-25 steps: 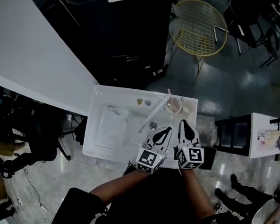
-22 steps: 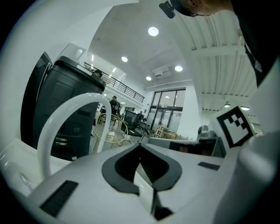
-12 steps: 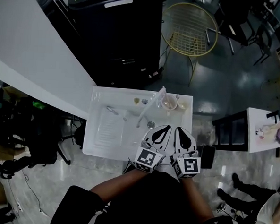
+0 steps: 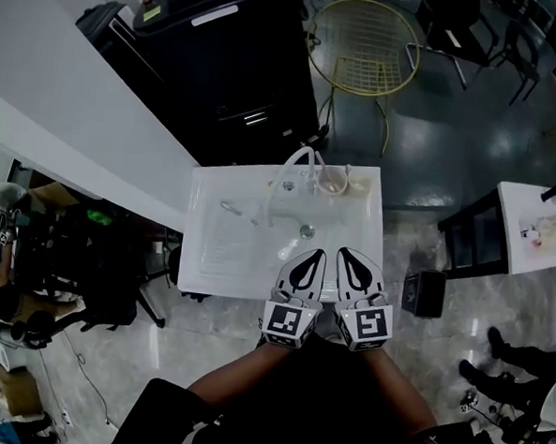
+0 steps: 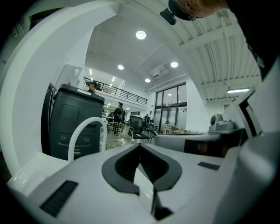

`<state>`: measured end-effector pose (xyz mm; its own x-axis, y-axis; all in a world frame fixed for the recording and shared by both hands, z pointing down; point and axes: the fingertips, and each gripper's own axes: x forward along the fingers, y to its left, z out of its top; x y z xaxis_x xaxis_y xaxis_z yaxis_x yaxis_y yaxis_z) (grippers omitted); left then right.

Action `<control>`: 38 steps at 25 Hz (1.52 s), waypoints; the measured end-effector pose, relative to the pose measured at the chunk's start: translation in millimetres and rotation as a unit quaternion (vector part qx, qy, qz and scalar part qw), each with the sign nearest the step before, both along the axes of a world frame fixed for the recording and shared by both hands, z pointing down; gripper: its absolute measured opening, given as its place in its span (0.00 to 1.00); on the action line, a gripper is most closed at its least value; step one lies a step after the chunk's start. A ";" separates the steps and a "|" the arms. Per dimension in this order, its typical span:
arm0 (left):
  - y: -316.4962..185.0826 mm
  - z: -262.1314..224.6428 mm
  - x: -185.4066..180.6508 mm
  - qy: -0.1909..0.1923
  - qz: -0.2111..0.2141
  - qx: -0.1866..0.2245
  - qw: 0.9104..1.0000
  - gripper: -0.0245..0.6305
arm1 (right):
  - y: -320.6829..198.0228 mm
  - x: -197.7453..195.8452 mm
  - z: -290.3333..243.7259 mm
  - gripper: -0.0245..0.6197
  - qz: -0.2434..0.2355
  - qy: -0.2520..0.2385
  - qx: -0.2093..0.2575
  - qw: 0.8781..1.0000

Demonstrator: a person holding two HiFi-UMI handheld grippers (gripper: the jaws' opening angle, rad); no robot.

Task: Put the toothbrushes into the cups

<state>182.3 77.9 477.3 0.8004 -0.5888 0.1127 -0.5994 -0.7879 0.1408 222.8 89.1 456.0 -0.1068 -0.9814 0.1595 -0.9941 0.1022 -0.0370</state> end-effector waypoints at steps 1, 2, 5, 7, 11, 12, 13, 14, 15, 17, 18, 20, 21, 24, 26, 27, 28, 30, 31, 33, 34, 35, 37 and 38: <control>9.3 0.8 -1.8 -0.004 0.002 0.001 1.000 0.06 | 6.1 -2.8 -2.4 0.07 0.000 -0.003 0.005 1.000; 17.6 -1.1 -3.8 -0.008 0.002 0.002 1.000 0.06 | 12.8 -6.8 -3.9 0.07 -0.004 -0.005 0.011 1.000; 40.6 -8.2 -8.1 0.005 -0.004 0.005 1.000 0.06 | 34.5 -19.7 -4.1 0.07 -0.026 0.017 0.025 0.999; 53.7 -6.9 -8.4 0.010 -0.005 0.003 1.000 0.06 | 47.3 -23.8 0.5 0.07 -0.033 0.031 0.023 0.999; 76.9 -5.1 -8.1 0.000 -0.010 -0.009 1.000 0.06 | 71.0 -30.0 1.7 0.07 -0.040 0.044 0.031 0.998; 82.4 -7.2 -6.4 0.002 -0.008 -0.007 1.000 0.06 | 75.6 -29.2 3.0 0.07 -0.042 0.041 0.029 0.998; 87.6 -6.6 -5.9 0.001 -0.008 -0.002 1.000 0.06 | 79.2 -27.7 3.4 0.07 -0.042 0.035 0.027 0.998; 92.4 -3.0 -6.9 -0.003 -0.011 0.005 1.000 0.06 | 82.3 -26.6 3.6 0.07 -0.043 0.028 0.029 0.998; 96.6 1.1 -9.0 -0.007 -0.016 0.011 1.000 0.06 | 85.5 -26.3 5.7 0.07 -0.045 0.021 0.031 0.998; 102.7 7.3 -15.5 -0.007 -0.023 0.010 1.000 0.06 | 91.3 -29.5 11.4 0.07 -0.050 0.011 0.035 0.998; 104.9 10.7 -20.3 -0.002 -0.025 0.005 1.000 0.06 | 93.4 -32.6 12.3 0.07 -0.051 0.009 0.035 0.998; 105.1 15.2 -32.8 0.002 -0.032 -0.006 0.999 0.06 | 96.8 -40.2 10.1 0.07 -0.050 0.009 0.035 0.998; 103.6 15.1 -38.4 0.003 -0.035 -0.008 0.999 0.06 | 98.2 -43.8 8.6 0.07 -0.047 0.008 0.033 0.998; 97.6 11.8 -46.0 0.011 -0.030 0.002 0.999 0.06 | 100.4 -49.9 15.4 0.07 -0.037 0.001 0.011 0.999; 91.2 11.4 -51.9 0.012 -0.028 0.004 1.000 0.06 | 96.4 -55.4 22.9 0.07 -0.035 0.000 0.000 0.999; 87.7 11.9 -56.6 0.011 -0.027 0.005 1.000 0.06 | 92.0 -60.1 24.5 0.07 -0.035 -0.001 -0.002 0.999; 83.2 12.5 -63.1 0.009 -0.026 0.006 1.000 0.06 | 85.8 -66.5 24.5 0.07 -0.037 -0.001 -0.002 0.999; 69.8 12.8 -82.8 0.009 -0.029 0.006 1.000 0.06 | 68.9 -85.0 21.8 0.07 -0.042 -0.001 0.000 0.999; 61.3 13.4 -95.4 0.011 -0.033 0.003 0.999 0.06 | 59.8 -95.9 21.6 0.07 -0.046 0.000 -0.002 0.999; 42.3 13.9 -122.1 0.012 -0.045 -0.007 0.999 0.06 | 42.5 -118.6 22.9 0.07 -0.055 0.004 -0.007 0.998; 33.3 14.8 -134.7 0.010 -0.050 -0.011 0.999 0.06 | 34.0 -130.3 23.6 0.07 -0.060 0.005 -0.010 0.998; 25.4 17.4 -146.6 0.006 -0.051 -0.013 0.999 0.06 | 25.1 -142.3 24.6 0.07 -0.065 0.007 -0.013 0.998; 10.1 22.8 -169.9 -0.004 -0.048 -0.013 0.999 0.06 | 5.9 -166.1 28.1 0.07 -0.072 0.008 -0.022 0.997; 2.4 25.5 -182.0 -0.004 -0.048 -0.013 0.999 0.06 | -3.8 -177.2 31.0 0.07 -0.072 0.005 -0.029 0.997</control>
